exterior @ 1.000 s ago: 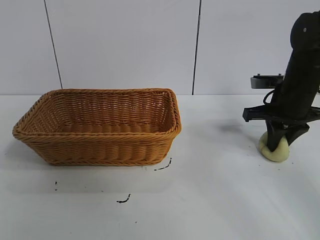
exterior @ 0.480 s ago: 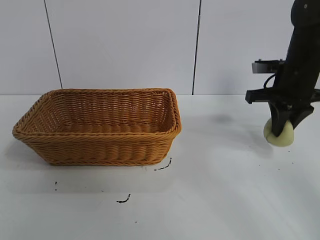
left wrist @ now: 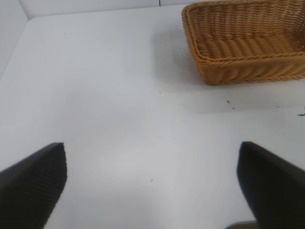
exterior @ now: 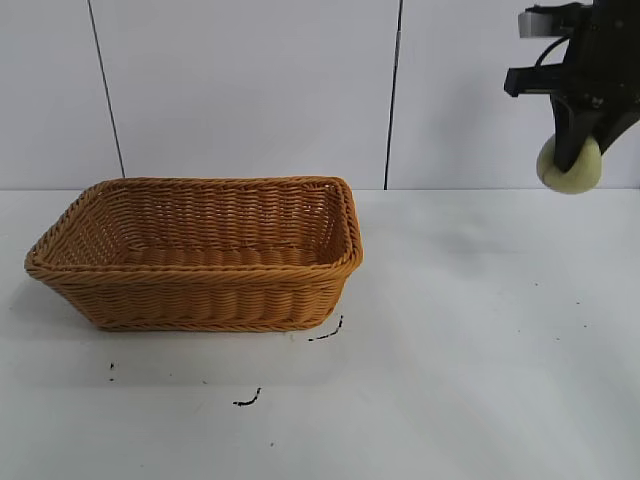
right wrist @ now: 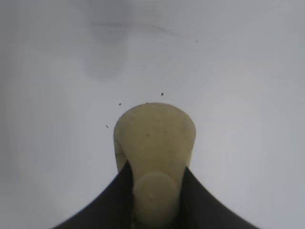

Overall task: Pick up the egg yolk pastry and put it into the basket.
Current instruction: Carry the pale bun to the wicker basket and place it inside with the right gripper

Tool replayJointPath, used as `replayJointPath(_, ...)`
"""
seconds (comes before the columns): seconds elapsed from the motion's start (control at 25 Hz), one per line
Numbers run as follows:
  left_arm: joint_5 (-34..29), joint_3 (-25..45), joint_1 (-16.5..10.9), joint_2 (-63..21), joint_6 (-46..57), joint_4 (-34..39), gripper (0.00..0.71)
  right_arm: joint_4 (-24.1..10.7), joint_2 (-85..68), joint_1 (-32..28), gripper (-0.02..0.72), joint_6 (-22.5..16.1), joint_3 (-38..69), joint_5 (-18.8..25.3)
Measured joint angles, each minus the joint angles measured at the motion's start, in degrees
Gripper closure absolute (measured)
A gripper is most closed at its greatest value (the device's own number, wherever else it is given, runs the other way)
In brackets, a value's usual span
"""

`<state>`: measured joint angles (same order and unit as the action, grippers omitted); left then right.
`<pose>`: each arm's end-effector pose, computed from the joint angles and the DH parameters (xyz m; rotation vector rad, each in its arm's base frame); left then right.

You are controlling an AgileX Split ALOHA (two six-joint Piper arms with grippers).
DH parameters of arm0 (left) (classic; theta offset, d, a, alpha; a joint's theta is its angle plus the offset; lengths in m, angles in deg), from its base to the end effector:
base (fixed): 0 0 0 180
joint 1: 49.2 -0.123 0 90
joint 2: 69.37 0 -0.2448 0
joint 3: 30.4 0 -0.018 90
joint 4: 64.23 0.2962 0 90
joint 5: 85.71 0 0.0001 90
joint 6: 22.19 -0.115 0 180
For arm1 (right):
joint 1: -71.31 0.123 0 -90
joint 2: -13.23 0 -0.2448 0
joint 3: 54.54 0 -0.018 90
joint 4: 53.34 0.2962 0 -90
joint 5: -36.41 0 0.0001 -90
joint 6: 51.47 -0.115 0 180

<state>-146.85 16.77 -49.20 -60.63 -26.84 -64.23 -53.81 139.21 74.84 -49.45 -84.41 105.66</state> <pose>0.0956 0.0000 0.2887 0.0829 2.0416 0.0507 0.4684 0.0280 0.1962 -0.1425 2.8825 -0.0067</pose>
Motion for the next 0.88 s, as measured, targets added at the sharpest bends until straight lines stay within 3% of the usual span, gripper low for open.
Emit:
replayJointPath(0.24,0.0,0.0,0.0,0.0,0.0,0.0,0.014,0.5,-0.1,1.1,0.563,0.0,-4.6,0.1)
replayJointPath(0.48,0.0,0.0,0.0,0.0,0.0,0.0,0.014,0.5,-0.1,7.4,0.563,0.0,-4.6,-0.3)
replayJointPath(0.72,0.0,0.0,0.0,0.0,0.0,0.0,0.014,0.5,-0.1,17.5,0.563,0.0,-4.6,-4.7)
replayJointPath(0.88,0.0,0.0,0.0,0.0,0.0,0.0,0.014,0.5,0.5,24.3,0.563,0.0,-4.6,-9.8)
